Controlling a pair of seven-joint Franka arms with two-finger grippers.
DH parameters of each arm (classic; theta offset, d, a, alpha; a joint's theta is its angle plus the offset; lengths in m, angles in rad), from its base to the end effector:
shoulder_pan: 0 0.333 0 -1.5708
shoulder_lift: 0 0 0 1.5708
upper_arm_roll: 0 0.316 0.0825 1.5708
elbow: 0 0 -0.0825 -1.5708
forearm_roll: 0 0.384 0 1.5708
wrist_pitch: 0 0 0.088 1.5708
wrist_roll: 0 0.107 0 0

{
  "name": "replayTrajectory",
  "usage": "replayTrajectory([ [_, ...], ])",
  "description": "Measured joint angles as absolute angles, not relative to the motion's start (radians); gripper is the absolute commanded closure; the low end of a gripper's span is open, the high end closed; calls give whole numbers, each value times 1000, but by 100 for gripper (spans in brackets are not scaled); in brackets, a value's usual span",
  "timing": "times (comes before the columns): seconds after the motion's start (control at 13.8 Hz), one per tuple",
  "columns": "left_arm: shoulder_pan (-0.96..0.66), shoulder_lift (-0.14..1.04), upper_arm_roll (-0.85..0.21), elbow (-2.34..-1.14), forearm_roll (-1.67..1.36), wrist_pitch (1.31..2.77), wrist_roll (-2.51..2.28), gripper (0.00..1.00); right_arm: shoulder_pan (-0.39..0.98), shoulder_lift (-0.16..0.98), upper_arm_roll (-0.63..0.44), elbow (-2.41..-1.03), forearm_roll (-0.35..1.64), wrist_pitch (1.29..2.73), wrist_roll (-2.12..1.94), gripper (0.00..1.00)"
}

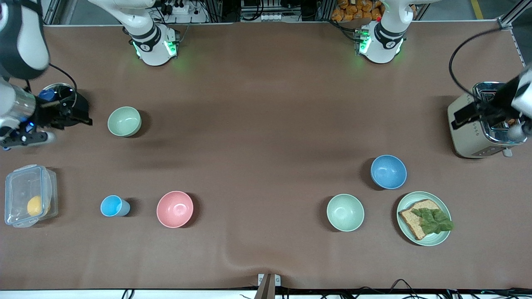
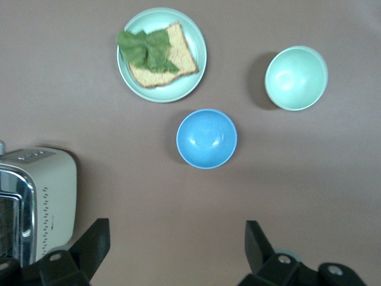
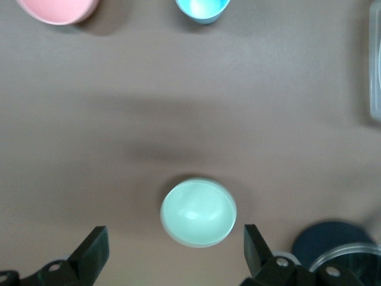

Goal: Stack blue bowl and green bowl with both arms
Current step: 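Reach the right gripper to the green bowl while the left reaches the blue bowl, then grasp the green bowl with the right gripper while the left grasps the blue bowl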

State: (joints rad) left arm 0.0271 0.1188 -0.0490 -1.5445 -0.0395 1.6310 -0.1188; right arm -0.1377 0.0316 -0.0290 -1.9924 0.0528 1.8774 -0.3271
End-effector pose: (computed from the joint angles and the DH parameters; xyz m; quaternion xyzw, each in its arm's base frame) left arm 0.5936 -0.0154 0.5741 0.9984 0.0500 -0.0176 0.0214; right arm 0.5384 -0.0864 0.4337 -0.9946 -0.0701 0.0651 0.0412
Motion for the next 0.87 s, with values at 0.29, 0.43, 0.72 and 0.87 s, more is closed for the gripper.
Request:
replayTrajectory([
  [0.29, 25, 321, -50, -1579, -40, 1675, -119, 0, -203, 78, -31, -2233, 54, 2188, -441, 0],
  [0.43, 26, 386, -50, -1618, -40, 1760, -119, 0, -214, 100, -31, -2305, 68, 2286, -471, 0],
  [0.72, 28, 463, -49, -1705, -40, 1889, -119, 0, -268, 160, -31, -2351, 110, 2375, -610, 0],
  [0.87, 27, 504, -49, -1716, -40, 1914, -119, 0, -310, 204, -31, -2352, 170, 2394, -724, 4],
])
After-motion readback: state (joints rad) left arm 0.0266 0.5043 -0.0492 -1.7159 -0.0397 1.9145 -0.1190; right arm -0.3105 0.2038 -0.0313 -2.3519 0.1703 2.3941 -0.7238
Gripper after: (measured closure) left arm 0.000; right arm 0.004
